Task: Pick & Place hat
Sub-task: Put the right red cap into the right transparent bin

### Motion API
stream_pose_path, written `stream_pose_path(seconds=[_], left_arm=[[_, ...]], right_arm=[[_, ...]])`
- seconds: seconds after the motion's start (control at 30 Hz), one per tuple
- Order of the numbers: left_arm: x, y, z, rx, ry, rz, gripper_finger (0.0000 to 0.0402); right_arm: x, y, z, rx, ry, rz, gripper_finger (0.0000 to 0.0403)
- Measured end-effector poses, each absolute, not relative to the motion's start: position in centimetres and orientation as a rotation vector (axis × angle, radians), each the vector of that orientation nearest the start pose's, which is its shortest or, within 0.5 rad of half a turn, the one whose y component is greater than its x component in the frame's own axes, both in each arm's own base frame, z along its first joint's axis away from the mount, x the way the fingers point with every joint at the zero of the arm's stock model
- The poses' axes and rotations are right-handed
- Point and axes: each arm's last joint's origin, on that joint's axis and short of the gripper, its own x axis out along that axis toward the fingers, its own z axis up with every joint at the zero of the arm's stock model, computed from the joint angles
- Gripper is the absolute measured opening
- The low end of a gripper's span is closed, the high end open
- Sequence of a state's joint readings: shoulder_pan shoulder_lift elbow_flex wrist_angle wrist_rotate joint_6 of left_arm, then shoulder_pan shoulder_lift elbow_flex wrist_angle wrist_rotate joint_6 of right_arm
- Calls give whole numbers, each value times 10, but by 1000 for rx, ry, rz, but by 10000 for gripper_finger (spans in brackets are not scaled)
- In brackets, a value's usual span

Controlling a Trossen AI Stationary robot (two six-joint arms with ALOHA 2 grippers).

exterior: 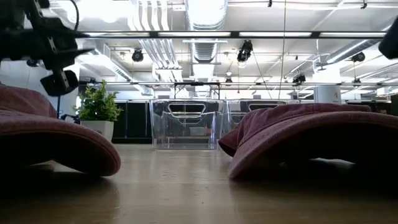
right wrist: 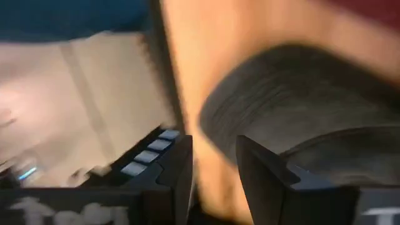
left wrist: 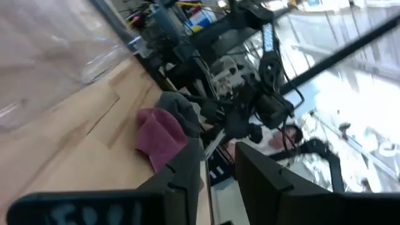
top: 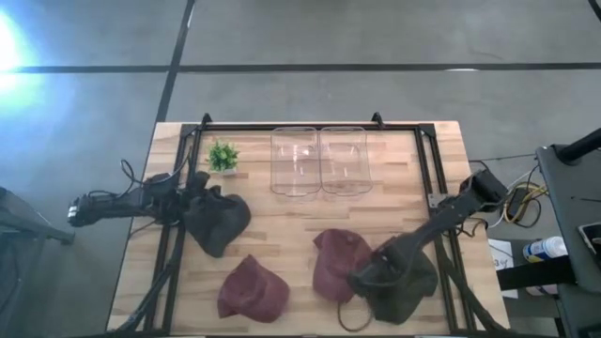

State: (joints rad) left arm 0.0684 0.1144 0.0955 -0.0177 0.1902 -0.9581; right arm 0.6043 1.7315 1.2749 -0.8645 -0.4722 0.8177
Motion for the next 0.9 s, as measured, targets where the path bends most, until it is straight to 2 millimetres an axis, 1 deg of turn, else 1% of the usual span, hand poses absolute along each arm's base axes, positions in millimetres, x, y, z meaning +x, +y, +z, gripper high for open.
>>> stream_pose_path(seconds=[0.07,0.2,0.33,0.47,0.53,0.63,0.7,0.8,0.9], left_arm=[[102,-2,193,-920,115,-119,86],[113,-9,211,-850,193,-157,70],[135,-24,225,-741,320,-186,54],[166,-48,236,-607,464,-191,43],[181,-63,239,-541,539,-176,40],[200,-85,235,-442,686,-130,39],[215,-100,244,-402,696,-119,39],[230,-118,237,-328,793,-83,38],[247,-137,243,-313,789,-108,38]], right_arm=[[264,204,224,481,1600,255,118],[268,207,230,454,1547,265,118],[271,207,236,382,1483,289,123],[271,207,235,301,1460,351,141],[268,206,231,289,1488,396,151],[268,205,230,309,1514,442,160],[269,205,231,254,1475,428,161],[268,209,231,100,1392,416,162],[268,211,225,38,1390,432,162]])
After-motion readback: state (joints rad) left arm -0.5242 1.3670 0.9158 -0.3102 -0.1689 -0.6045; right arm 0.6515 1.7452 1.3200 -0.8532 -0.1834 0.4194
